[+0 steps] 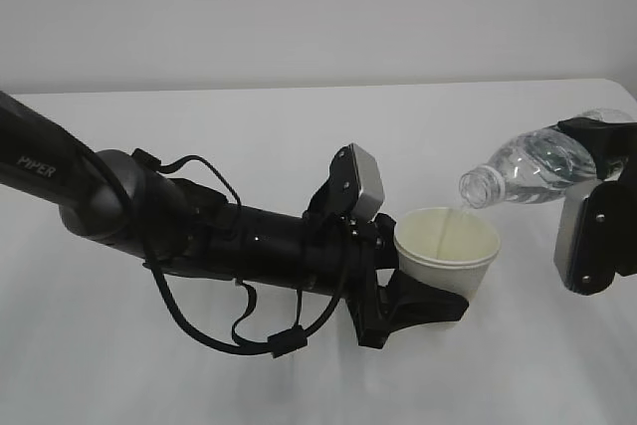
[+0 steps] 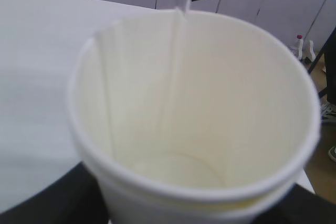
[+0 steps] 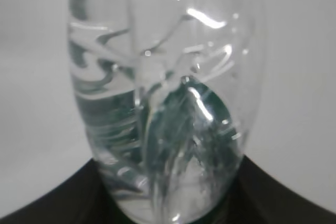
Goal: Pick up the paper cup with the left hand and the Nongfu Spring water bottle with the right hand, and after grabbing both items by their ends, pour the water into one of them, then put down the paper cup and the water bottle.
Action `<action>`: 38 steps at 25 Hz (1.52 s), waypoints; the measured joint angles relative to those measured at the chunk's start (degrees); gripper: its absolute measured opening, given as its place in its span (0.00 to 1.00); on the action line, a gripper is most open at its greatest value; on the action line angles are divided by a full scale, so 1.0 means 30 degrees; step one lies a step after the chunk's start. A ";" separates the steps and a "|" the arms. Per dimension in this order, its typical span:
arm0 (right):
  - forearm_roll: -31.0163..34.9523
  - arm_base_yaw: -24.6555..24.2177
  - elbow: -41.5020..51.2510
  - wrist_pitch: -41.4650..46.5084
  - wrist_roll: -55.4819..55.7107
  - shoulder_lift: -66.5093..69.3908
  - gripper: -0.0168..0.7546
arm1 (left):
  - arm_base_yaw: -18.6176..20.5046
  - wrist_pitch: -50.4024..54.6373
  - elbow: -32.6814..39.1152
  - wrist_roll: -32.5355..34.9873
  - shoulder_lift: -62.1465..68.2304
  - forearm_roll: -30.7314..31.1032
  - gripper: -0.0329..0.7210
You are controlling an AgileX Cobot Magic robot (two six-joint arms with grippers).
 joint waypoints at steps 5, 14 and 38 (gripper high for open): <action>0.0000 0.0000 0.0000 0.0000 -0.0035 0.0000 0.51 | 0.0000 0.0000 0.0000 0.0000 0.0000 0.0000 0.64; 0.0000 0.0000 0.0000 0.0000 -0.0068 0.0000 0.51 | 0.0000 0.0034 0.0000 0.0000 0.0000 0.0000 0.64; -0.0434 0.0000 -0.0227 0.0000 -0.0068 0.0000 0.51 | 0.0000 0.0034 0.0000 0.0000 0.0000 0.0081 0.64</action>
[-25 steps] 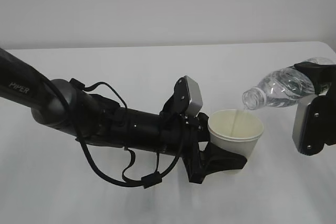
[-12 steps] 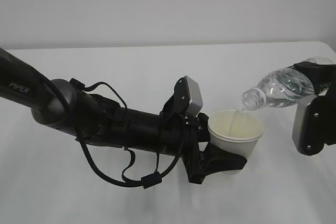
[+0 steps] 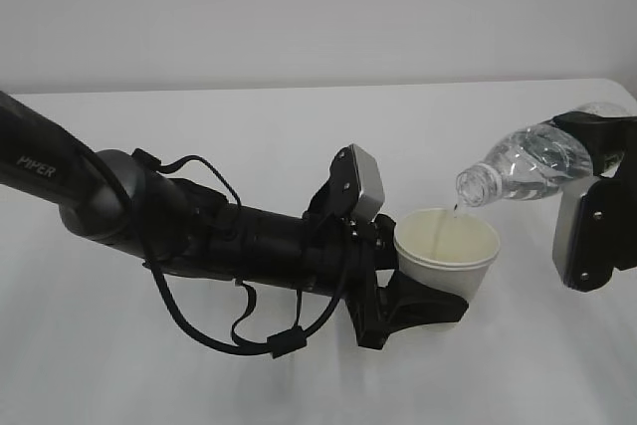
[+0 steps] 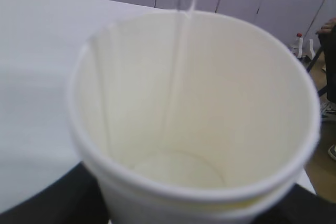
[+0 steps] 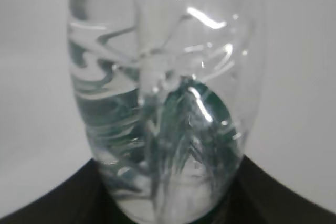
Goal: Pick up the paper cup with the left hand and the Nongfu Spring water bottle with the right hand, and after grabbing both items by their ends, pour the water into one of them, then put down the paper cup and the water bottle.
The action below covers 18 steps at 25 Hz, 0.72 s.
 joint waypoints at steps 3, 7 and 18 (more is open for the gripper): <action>0.0000 0.0000 0.0000 0.0000 0.0000 0.0000 0.51 | 0.0000 0.0000 0.0000 0.0000 0.0000 0.0000 0.64; 0.0000 0.0000 0.0000 0.0000 0.0000 0.0000 0.51 | 0.0000 0.0000 0.0000 0.0000 0.0000 0.0000 0.64; 0.0000 0.0000 0.0000 0.0000 0.0000 0.0000 0.51 | 0.0000 0.0000 0.0000 0.0000 0.0000 0.0000 0.64</action>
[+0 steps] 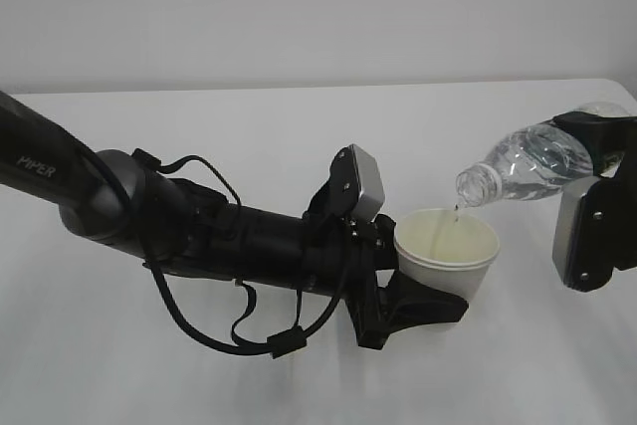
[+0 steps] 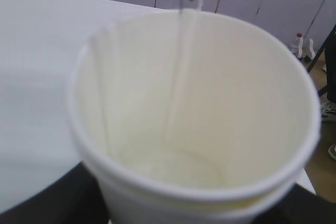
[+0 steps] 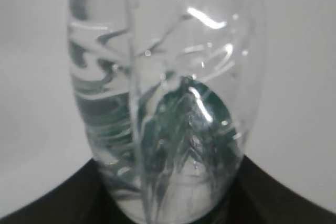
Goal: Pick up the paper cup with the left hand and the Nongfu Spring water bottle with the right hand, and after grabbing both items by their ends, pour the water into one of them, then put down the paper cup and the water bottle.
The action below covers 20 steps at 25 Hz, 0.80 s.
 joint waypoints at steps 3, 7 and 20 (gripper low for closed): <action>0.0000 0.0000 0.0000 0.0000 0.0000 0.0000 0.51 | 0.0000 0.0000 0.0000 0.0000 0.0000 0.0000 0.64; 0.0000 0.0000 0.0000 0.0000 0.0000 0.0000 0.51 | 0.0000 0.0000 0.0000 0.0000 0.0000 0.0000 0.64; 0.0000 0.0000 0.0000 0.0000 0.0000 0.0000 0.51 | 0.0000 0.0024 0.0000 0.0000 0.0008 0.0000 0.64</action>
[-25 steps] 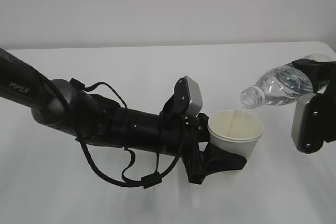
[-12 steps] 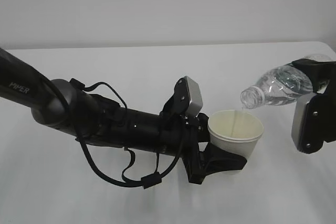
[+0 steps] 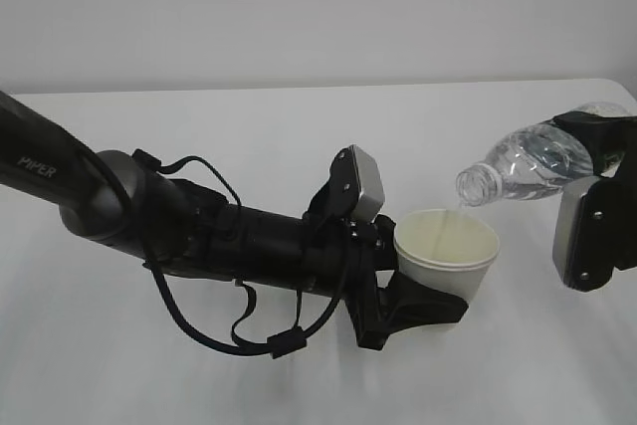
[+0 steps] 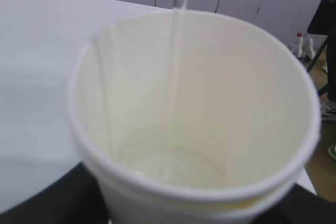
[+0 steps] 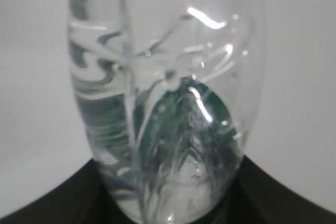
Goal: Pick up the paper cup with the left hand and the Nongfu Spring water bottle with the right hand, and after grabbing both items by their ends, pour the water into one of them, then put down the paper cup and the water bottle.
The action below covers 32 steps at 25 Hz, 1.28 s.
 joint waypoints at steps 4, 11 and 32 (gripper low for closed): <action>0.0000 0.0000 0.0000 0.0000 0.0000 0.0000 0.51 | 0.0000 0.0000 0.0000 0.0000 0.0000 0.0000 0.64; 0.0000 0.0000 0.0000 0.0000 0.0000 0.0000 0.51 | 0.0000 0.0000 0.0000 0.0000 0.0000 0.0000 0.64; 0.0000 0.0000 0.0000 0.0000 0.0000 0.0000 0.51 | 0.0000 0.0000 0.0000 0.0000 0.0000 0.0000 0.64</action>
